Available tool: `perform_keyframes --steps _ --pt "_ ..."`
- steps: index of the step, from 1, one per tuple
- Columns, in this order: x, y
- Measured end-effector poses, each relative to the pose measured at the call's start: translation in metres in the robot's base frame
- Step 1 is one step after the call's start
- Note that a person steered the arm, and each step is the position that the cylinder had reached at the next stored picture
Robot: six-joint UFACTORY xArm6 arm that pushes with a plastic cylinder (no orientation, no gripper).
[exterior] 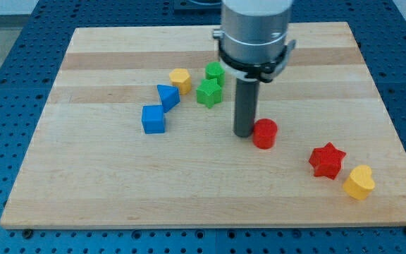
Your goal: Move the red circle into the red star
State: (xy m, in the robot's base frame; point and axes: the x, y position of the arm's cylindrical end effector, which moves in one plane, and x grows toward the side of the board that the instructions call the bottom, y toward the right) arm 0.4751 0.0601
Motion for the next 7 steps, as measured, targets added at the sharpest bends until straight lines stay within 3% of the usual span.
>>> perform_keyframes --steps 3,7 --pt "0.031 0.021" --pt "0.031 0.057"
